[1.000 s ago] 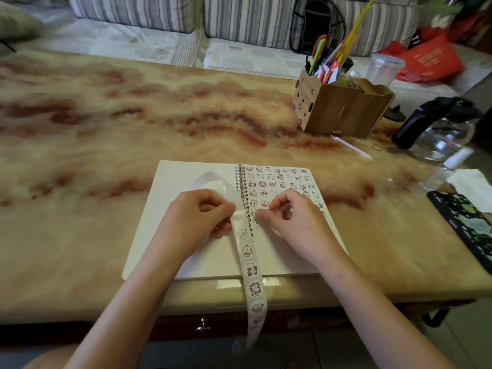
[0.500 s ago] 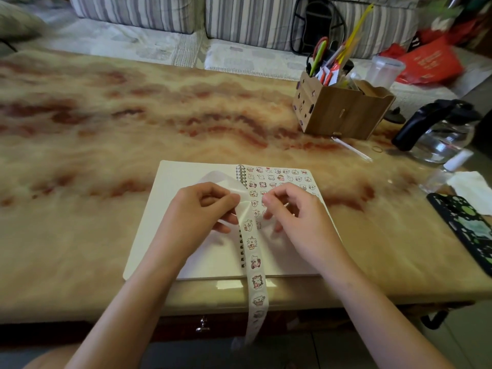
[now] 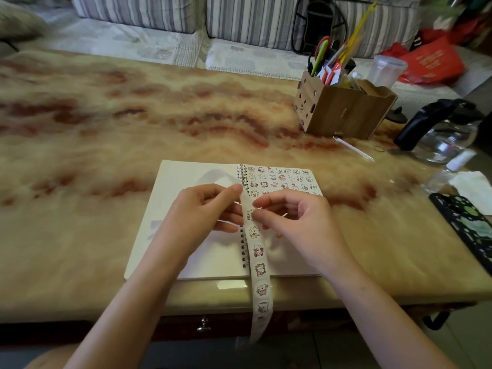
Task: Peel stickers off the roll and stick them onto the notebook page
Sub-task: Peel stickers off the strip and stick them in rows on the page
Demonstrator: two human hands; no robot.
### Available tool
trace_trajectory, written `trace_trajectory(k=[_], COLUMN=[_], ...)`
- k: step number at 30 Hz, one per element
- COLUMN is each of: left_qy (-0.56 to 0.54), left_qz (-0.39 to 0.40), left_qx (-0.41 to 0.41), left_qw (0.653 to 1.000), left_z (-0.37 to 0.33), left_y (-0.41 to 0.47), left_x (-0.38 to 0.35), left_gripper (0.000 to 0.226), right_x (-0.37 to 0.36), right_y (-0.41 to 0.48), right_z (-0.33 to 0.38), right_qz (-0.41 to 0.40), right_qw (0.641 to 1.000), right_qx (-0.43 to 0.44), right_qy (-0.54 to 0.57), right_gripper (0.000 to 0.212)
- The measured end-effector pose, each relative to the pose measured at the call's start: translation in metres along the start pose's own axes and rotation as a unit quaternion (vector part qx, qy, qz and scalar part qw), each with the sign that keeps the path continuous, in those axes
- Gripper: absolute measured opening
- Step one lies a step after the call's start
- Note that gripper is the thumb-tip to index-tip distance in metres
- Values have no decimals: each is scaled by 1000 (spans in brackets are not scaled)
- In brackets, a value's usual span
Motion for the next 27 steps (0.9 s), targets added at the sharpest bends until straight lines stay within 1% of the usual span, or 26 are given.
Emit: trace_trajectory(k=[3, 6, 9, 19, 23, 27], left_qy=[12, 10, 12, 12, 14, 13], left_qz=[34, 42, 48, 36, 26, 22], left_qx=[7, 6, 3, 3, 14, 24], left_qw=[999, 999, 999, 999, 999, 999], left_z=[0, 0, -1, 0, 1, 2], left_y=[-1, -2, -2, -1, -1, -1], left_x=[-1, 0, 1, -1, -2, -3], left_gripper=[16, 9, 9, 8, 8, 9], right_x=[1, 1, 1, 2, 1, 1], right_y=[-1, -1, -1, -2, -3, -3], right_z=[2, 0, 0, 1, 0, -1], right_qz=[-3, -8, -9, 0, 2, -3], right_qw=[1000, 1000, 1000, 1000, 998, 991], right_qx=[11, 10, 14, 9, -5, 21], right_qy=[-7, 0, 4, -16, -56, -131], right_gripper=[17, 19, 17, 15, 11, 14])
Point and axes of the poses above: each hand's wrist, its own y-axis towards the middle knuckle, its own x-axis out of the back of the hand, z = x × y, the point moved 1 cm from there along y, towards the middle knuckle, and after that the axes turned 15 degrees about y, right-handed, at the moved point
